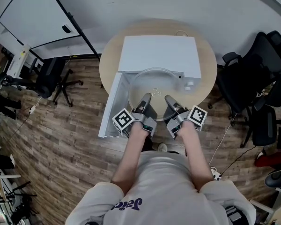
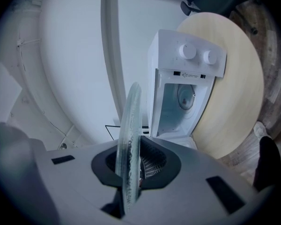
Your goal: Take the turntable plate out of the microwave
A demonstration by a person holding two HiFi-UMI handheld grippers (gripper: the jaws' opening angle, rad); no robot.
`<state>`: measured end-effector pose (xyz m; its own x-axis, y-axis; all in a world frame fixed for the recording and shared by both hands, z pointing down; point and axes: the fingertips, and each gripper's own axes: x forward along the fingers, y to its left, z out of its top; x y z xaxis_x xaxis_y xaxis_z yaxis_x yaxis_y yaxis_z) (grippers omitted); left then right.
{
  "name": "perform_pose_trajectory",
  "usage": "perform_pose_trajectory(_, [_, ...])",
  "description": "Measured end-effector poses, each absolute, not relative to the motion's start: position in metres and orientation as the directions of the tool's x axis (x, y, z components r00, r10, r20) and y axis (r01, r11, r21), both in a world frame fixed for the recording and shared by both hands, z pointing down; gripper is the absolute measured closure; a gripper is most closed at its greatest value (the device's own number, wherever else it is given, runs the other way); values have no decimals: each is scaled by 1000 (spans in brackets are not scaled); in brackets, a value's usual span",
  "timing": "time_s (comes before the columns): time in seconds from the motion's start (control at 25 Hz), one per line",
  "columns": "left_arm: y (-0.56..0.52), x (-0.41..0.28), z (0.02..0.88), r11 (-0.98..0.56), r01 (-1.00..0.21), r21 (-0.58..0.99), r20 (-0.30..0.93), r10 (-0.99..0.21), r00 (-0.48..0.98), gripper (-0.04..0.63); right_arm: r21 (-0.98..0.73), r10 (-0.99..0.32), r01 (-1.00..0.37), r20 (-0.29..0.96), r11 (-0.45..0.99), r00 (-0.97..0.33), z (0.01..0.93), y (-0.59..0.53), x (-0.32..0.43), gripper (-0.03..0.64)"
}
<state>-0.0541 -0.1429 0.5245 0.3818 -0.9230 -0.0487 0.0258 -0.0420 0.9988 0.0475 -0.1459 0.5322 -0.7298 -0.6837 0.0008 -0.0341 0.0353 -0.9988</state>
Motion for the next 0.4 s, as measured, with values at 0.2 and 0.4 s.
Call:
perform_pose_trajectory(0.2, [-151, -58, 516, -65, 30, 997, -72, -922, 379, 523, -998, -681, -31, -8, 45, -732, 528, -153, 44, 586])
perform_pose_trajectory(0.4, [-157, -58, 515, -67, 30, 997, -73, -922, 380, 523, -998, -679, -32, -11, 51, -734, 525, -160, 43, 586])
